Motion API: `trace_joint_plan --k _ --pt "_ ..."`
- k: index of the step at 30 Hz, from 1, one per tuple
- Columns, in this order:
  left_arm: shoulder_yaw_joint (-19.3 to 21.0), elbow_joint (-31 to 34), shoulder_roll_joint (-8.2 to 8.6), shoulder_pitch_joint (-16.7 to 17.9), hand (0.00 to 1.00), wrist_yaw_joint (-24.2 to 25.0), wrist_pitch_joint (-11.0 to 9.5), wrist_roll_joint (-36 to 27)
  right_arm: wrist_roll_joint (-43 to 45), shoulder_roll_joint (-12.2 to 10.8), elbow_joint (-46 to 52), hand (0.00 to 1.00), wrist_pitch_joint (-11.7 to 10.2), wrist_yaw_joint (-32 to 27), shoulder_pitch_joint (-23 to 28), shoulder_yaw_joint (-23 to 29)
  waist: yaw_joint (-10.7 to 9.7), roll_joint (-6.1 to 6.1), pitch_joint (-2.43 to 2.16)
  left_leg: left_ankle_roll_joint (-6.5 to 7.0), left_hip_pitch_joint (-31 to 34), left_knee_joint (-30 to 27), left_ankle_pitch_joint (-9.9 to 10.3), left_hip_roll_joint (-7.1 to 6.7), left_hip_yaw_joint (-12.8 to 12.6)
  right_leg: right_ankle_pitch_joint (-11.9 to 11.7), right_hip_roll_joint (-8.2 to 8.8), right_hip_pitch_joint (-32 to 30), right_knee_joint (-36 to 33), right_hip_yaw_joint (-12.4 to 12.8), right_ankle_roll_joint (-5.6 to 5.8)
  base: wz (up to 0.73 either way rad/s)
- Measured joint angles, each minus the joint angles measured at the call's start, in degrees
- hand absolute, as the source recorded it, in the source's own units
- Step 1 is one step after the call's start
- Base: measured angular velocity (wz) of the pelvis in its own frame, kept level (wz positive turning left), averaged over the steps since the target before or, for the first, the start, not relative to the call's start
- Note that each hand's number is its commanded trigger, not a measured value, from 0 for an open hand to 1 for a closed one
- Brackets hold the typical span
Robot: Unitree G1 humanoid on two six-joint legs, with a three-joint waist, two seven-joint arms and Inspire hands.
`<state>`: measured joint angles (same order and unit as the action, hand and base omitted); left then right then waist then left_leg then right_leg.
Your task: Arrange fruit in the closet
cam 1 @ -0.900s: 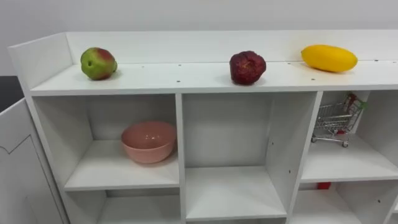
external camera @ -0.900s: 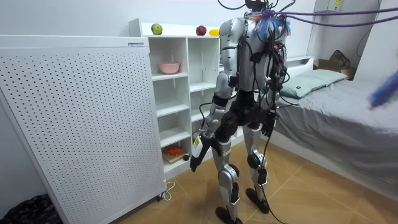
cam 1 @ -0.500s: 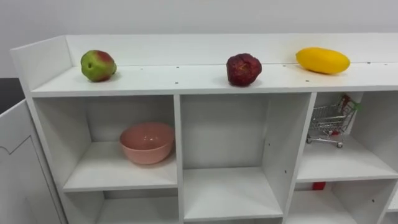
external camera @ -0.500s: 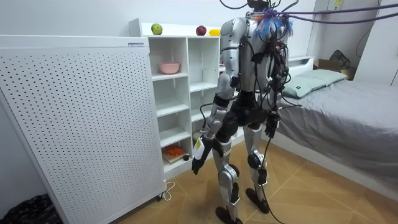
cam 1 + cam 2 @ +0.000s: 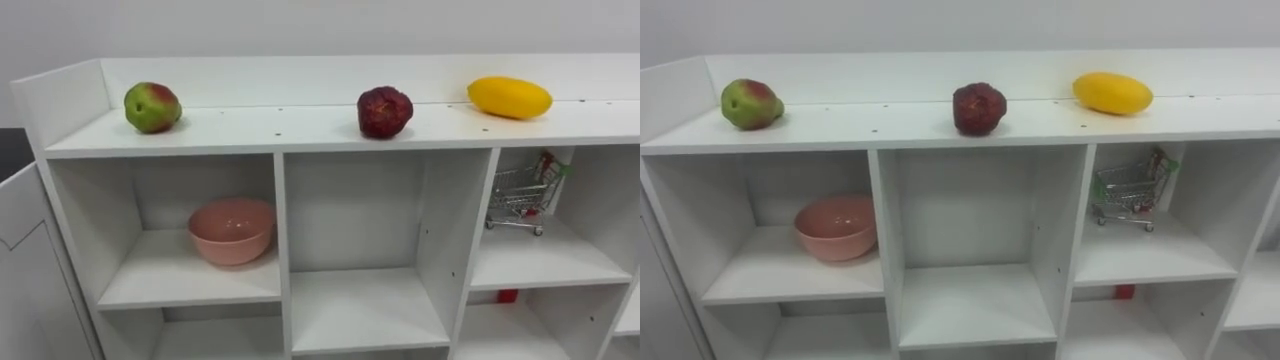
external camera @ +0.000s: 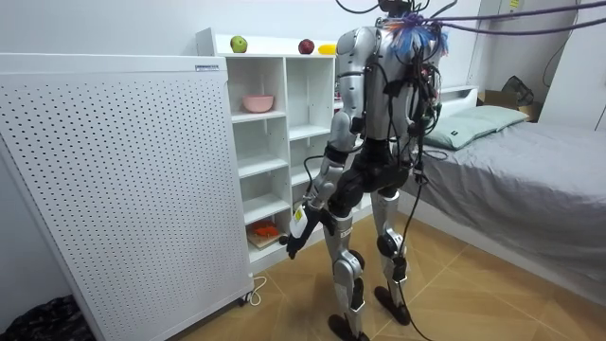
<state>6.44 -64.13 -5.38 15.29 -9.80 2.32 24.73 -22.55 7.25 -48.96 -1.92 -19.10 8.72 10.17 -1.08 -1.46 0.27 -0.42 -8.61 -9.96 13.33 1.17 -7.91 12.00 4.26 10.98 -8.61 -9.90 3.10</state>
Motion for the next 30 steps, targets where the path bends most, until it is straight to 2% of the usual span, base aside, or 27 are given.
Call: trace_joint_plan --k 3,5,6,7,8,9,10,14,16,22,25,30 --pt "-0.2 -0.1 -0.25 0.2 0.0 -0.8 -0.2 0.0 2.6 -0.1 11.4 0.0 -1.3 -3.9 -0.8 -1.2 0.1 -0.2 0.43 0.0 0.2 -0.1 0.0 0.0 0.0 0.0 -0.05 -0.3 0.0 0.3 0.0 -0.02" --pt "-0.5 0.1 -0.41 0.2 0.0 -0.8 -0.2 0.0 6.3 -0.1 19.3 0.0 -1.9 -5.6 -0.9 -1.8 0.1 -0.23 0.38 0.0 1.1 -0.2 0.0 0.01 -0.1 0.0 -0.05 -1.2 -0.1 0.3 -0.01 0.0" --pt "-0.5 0.2 -0.49 0.3 0.0 -0.8 -0.2 0.0 8.0 -0.1 23.4 0.0 -3.2 -6.4 -1.2 -2.3 0.1 -0.14 0.27 0.0 1.7 -0.3 0.0 0.03 0.0 0.0 -0.06 -1.8 -0.1 0.3 -0.02 0.0" --pt "-0.6 0.5 -0.52 0.3 0.0 -0.8 -0.2 0.1 8.8 -0.1 25.1 0.0 -3.6 -6.6 -1.3 -2.3 0.1 0.25 -0.04 0.0 2.0 -0.5 0.0 0.03 0.0 0.0 -0.07 -1.9 -0.1 0.2 -0.02 0.07" --pt "-0.7 1.8 -0.51 0.9 0.0 -0.8 -0.2 0.4 9.8 -0.1 29.1 0.0 -3.6 -7.3 -1.2 -2.4 0.2 -0.18 0.06 -0.01 2.1 -0.5 0.0 0.02 0.1 0.0 -0.07 -1.9 -0.1 0.1 -0.02 0.05" --pt "-1.0 2.7 -0.52 1.3 0.0 -0.9 -0.3 0.7 9.9 -0.1 32.5 0.0 -3.7 -8.4 -1.3 -2.4 0.6 -0.11 0.03 -0.01 2.0 -0.5 0.0 0.02 0.1 0.0 -0.09 -1.9 -0.1 0.2 -0.03 0.0" --pt "-1.1 2.8 -0.58 1.2 0.0 -1.0 -0.3 0.7 10.0 0.0 34.5 0.0 -4.6 -9.7 -1.6 -2.4 1.2 -0.2 -0.02 -0.02 1.8 -0.5 0.0 0.02 0.1 0.0 -0.1 -1.8 -0.1 0.2 -0.02 0.0" --pt "-2.2 2.7 -0.66 1.3 0.0 -1.3 -0.9 0.7 11.6 0.0 37.2 0.0 -6.7 -12.7 -2.5 -2.8 1.8 -0.37 -0.11 -0.02 0.7 -0.5 0.0 0.01 0.3 0.0 -0.1 -0.9 -0.1 0.3 -0.02 0.01" --pt "-2.2 2.7 -0.67 0.9 0.0 -1.3 -1.3 0.7 12.2 0.2 39.8 0.0 -7.0 -14.0 -3.0 -2.8 2.9 -0.2 -0.01 -0.02 0.7 -0.3 0.0 0.02 0.3 0.0 -0.13 -1.0 0.0 0.5 -0.02 -0.05" --pt "-2.7 3.5 -0.69 1.0 0.0 -1.3 -1.6 0.5 18.5 0.6 44.9 0.0 -8.0 -15.2 -4.0 -4.4 3.0 0.18 -0.02 -0.04 0.8 -0.4 0.0 0.08 0.2 0.0 -0.13 -1.2 -0.1 0.3 -0.02 -0.01" --pt "-3.4 3.6 -0.68 0.7 0.0 -1.0 -2.6 0.7 19.9 0.8 50.1 0.0 -8.2 -15.1 -4.9 -4.9 2.9 0.06 -0.05 -0.05 2.1 -1.2 -0.1 0.13 0.4 -0.1 -0.12 -2.2 -0.4 0.1 -0.19 0.01" --pt "-4.7 1.9 -1.62 0.4 0.0 -0.6 -3.6 0.6 22.7 2.1 54.4 0.0 -11.4 -16.4 -9.4 -4.9 3.1 -0.63 -0.25 -0.09 2.4 -1.4 -0.1 0.17 0.9 -0.2 -0.16 -1.7 -0.6 -0.5 -0.26 0.06"
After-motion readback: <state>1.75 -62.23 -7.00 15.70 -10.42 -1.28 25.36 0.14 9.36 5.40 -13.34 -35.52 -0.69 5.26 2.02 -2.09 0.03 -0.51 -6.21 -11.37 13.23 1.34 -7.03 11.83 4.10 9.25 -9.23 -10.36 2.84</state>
